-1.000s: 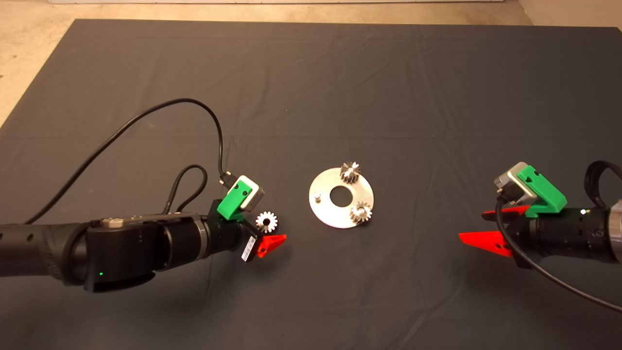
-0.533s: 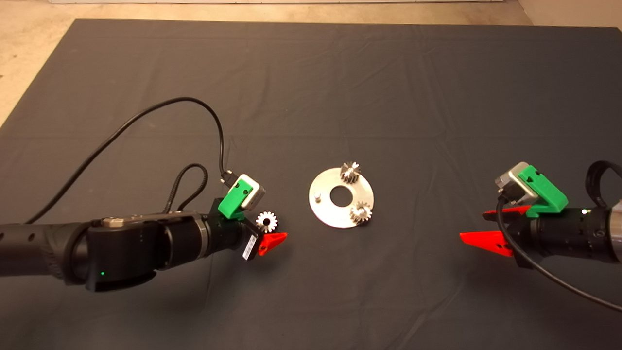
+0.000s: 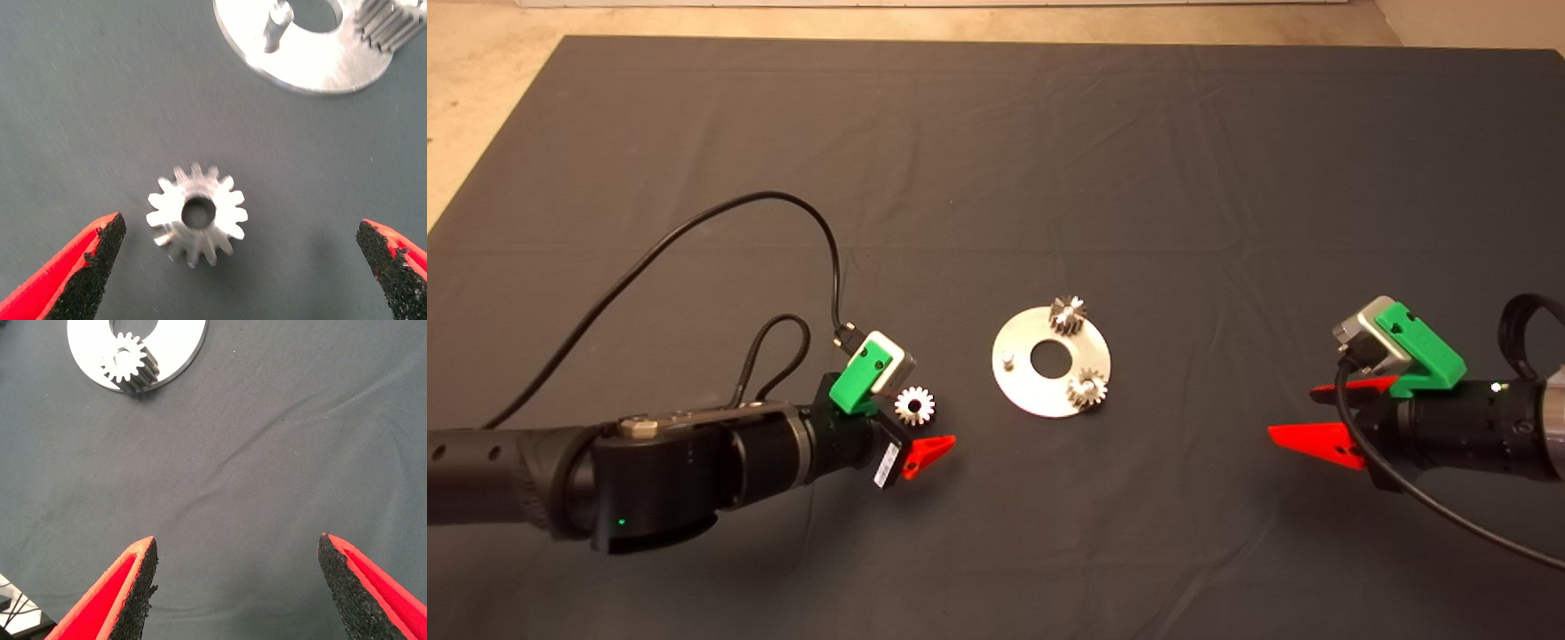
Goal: Install three planetary gears onto the carrier pins
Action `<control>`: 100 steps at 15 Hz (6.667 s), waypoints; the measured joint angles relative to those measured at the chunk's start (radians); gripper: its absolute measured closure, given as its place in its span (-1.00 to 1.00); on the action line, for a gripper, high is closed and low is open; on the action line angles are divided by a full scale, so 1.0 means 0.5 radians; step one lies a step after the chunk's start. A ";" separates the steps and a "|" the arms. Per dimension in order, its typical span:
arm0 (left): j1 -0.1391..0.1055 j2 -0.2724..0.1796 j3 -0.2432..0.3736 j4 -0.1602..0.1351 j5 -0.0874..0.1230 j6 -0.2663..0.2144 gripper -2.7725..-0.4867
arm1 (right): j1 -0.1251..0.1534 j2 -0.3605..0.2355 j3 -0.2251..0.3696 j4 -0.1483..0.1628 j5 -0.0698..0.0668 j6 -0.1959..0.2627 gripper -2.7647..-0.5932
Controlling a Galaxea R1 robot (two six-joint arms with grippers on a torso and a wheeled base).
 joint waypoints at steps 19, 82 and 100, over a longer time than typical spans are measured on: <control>0.035 0.009 -0.166 0.102 -0.189 0.002 -0.52 | 0.000 -0.001 0.000 0.000 0.000 0.000 -0.09; -0.030 0.051 -0.179 -0.187 -0.095 0.577 0.75 | 0.000 -0.096 0.000 0.000 0.012 0.001 -0.09; -0.331 0.297 -0.179 -0.346 0.090 0.572 0.81 | 0.000 -0.094 0.000 0.000 0.006 -0.030 -0.09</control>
